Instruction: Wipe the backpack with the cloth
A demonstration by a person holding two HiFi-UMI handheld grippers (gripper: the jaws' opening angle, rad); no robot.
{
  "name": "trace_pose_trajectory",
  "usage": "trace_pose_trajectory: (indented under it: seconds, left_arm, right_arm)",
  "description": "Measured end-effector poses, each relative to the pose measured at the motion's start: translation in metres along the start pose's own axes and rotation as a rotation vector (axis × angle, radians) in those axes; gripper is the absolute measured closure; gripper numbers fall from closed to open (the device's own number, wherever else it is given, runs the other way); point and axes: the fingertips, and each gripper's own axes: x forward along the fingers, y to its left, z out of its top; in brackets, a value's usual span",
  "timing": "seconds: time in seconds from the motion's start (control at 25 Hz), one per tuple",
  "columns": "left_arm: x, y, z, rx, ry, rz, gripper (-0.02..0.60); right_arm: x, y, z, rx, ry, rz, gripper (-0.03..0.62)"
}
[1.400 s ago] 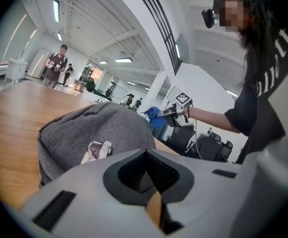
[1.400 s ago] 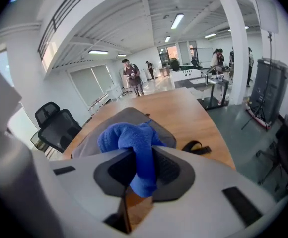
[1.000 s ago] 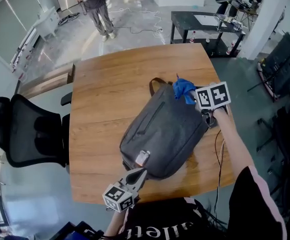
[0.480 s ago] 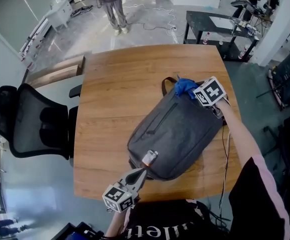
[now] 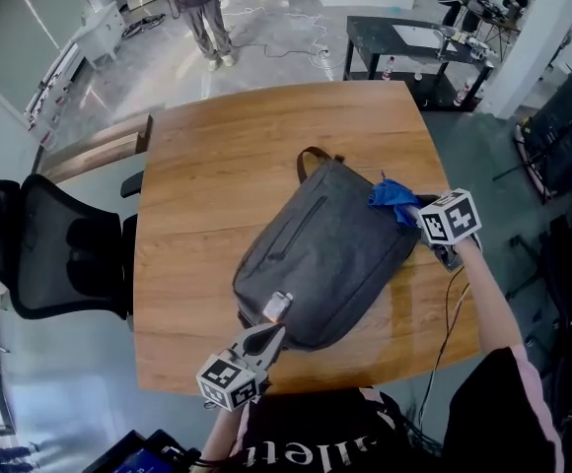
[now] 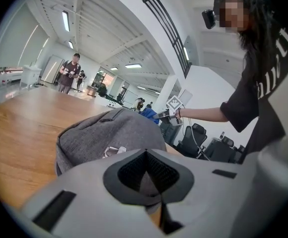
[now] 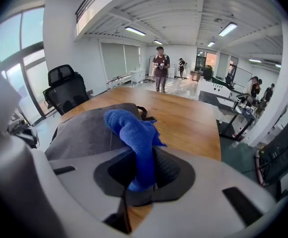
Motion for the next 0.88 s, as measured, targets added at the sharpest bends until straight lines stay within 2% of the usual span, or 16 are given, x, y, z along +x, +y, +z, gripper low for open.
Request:
trace_pose_trajectory:
  seconds: [0.32, 0.56, 0.72, 0.88]
  left_arm:
    - [0.009, -0.022, -0.006, 0.007, 0.015, -0.012, 0.584]
    - [0.014, -0.039, -0.015, 0.019, 0.023, -0.01, 0.583]
    - [0.007, -0.05, -0.019, 0.023, 0.021, 0.012, 0.583]
    - [-0.01, -0.052, -0.024, 0.028, 0.033, 0.059, 0.583]
  right_arm:
    - [-0.04, -0.012, -0.07, 0.209, -0.041, -0.028, 0.516]
    - [-0.05, 0.001, -0.111, 0.264, -0.047, -0.008, 0.516]
    - [-0.054, 0.007, -0.123, 0.287, -0.06, -0.005, 0.516]
    - [-0.065, 0.005, -0.125, 0.353, -0.128, -0.038, 0.516]
